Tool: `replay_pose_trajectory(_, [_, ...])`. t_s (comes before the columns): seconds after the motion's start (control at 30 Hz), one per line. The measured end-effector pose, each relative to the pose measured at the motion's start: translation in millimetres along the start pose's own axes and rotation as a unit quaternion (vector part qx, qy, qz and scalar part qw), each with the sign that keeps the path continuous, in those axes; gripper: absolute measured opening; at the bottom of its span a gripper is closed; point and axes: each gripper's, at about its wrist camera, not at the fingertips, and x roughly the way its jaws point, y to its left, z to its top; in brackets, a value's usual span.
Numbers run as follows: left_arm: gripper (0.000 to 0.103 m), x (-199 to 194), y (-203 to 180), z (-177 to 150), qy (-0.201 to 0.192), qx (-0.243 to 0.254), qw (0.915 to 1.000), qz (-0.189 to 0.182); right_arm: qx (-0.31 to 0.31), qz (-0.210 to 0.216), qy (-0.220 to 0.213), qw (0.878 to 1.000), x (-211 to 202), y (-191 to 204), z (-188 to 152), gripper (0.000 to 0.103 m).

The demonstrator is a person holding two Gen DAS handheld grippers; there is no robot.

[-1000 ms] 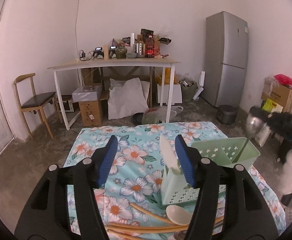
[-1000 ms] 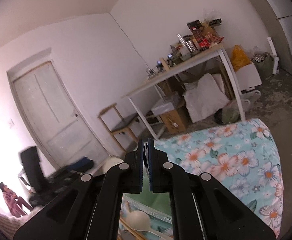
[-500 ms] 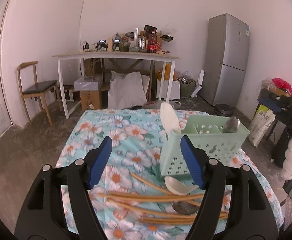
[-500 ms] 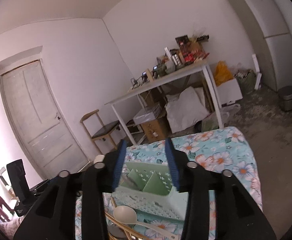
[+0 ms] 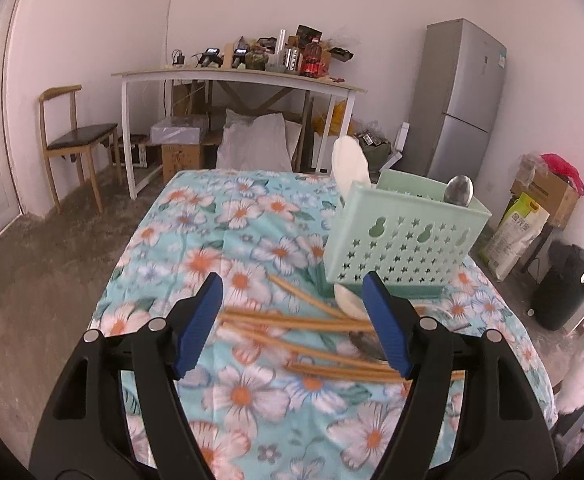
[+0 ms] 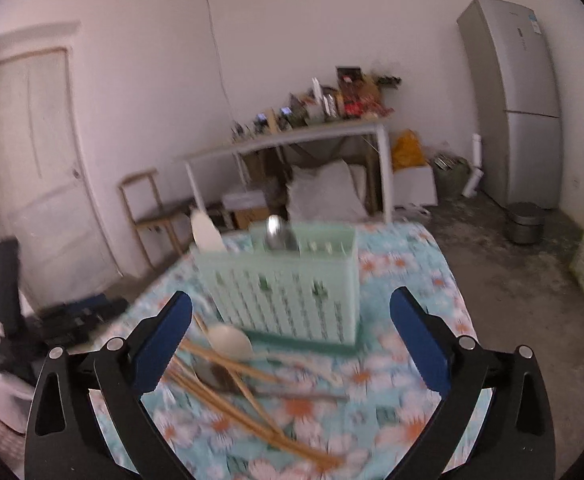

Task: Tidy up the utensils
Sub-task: 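Open both tools to drop paddle and spoon into the holder, then withdraw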

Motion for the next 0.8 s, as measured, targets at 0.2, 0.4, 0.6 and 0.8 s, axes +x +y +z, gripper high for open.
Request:
replay_pose_trajectory(0.2, [0.08,-11,12,-11,0.0,-0.015,0.9999,0.006,0.0,-0.014,0.039,0.999,0,12,-28,0.097])
replay_pose_trajectory(0.4, [0.088,-17,23,-17,-0.004,-0.039,0.9992,0.0,-0.018,-0.036,0.062,0.997,-2,19,-54,0.097])
replay_pose_trajectory(0.6, [0.091,-19,23,-18,-0.003,-0.049,0.9988,-0.006,-0.018,-0.051,0.089,0.995,-5,11,-78,0.097])
replay_pose_trajectory(0.8, [0.092,-14,24,-20,0.005,-0.07,0.9974,-0.015,-0.019,-0.05,0.114,0.992,-1,9,-96,0.097])
